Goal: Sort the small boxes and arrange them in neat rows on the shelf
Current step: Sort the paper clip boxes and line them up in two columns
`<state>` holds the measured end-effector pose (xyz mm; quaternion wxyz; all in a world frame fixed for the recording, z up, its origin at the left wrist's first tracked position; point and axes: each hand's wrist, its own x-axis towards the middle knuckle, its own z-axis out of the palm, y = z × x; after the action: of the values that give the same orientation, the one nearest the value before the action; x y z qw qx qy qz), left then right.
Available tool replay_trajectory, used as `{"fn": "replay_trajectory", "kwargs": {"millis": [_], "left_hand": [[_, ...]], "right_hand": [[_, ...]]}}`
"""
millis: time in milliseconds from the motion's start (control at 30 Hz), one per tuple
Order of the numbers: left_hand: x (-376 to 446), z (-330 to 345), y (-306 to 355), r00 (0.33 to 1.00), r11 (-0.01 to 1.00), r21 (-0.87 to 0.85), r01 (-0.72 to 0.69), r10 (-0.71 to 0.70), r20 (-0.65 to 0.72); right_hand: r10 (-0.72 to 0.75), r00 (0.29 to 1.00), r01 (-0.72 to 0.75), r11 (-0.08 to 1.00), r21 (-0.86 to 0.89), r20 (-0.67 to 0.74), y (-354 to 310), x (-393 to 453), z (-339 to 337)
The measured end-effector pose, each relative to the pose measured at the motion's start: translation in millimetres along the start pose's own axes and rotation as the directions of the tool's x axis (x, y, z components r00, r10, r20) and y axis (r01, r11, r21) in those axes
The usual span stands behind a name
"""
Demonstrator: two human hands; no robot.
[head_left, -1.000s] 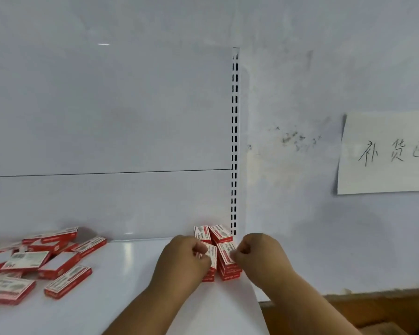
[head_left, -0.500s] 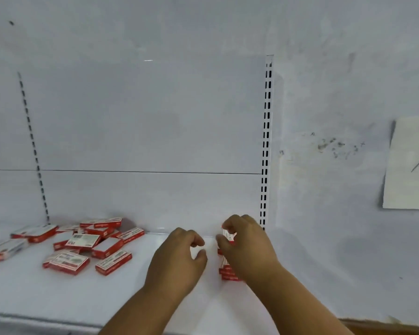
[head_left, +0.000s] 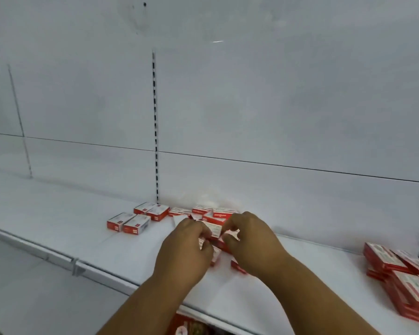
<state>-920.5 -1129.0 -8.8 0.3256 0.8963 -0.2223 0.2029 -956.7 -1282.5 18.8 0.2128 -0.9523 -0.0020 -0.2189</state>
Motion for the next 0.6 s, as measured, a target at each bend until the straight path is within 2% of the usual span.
{"fn": "replay_trajectory", "kwargs": {"millis": [100, 233, 300, 467, 533, 600], "left_hand": [[21.6, -16.1, -47.7, 0.992, 0.995, 0.042, -0.087, 0.083, 0.099], [41.4, -20.5, -72.3, 0.916, 0.969, 0.036, -0.246, 0.220, 0.337], [48.5, -17.5, -81.0, 0.892, 0.958, -0.006, -0.288, 0.271, 0.361], [54.8, -5.1, -97.1, 0.887, 0.942, -0.116, -0.316, 0.336, 0.315], [55.2, -0.9, -99.2, 0.859, 0.927, -0.076, -0.368, 0.370, 0.353], [55.4, 0.2, -98.6, 0.844, 0.919, -0.051, -0.391, 0.381, 0.377]], "right_hand": [[0.030, 0.998, -0.024, 0.996, -0.084, 0.061, -24.7, 37.3, 31.6], [0.103, 0.976, -0.042, 0.952, -0.304, 0.190, -30.5, 70.4, 55.5], [0.145, 0.972, -0.077, 0.941, -0.330, 0.187, -28.6, 73.9, 62.8], [0.212, 0.969, -0.172, 0.947, -0.270, 0.127, -16.1, 73.5, 70.0], [0.218, 0.972, -0.200, 0.964, -0.175, 0.092, -14.7, 70.2, 71.5], [0.236, 0.972, -0.236, 0.972, -0.006, 0.008, -15.2, 65.7, 70.8]]}}
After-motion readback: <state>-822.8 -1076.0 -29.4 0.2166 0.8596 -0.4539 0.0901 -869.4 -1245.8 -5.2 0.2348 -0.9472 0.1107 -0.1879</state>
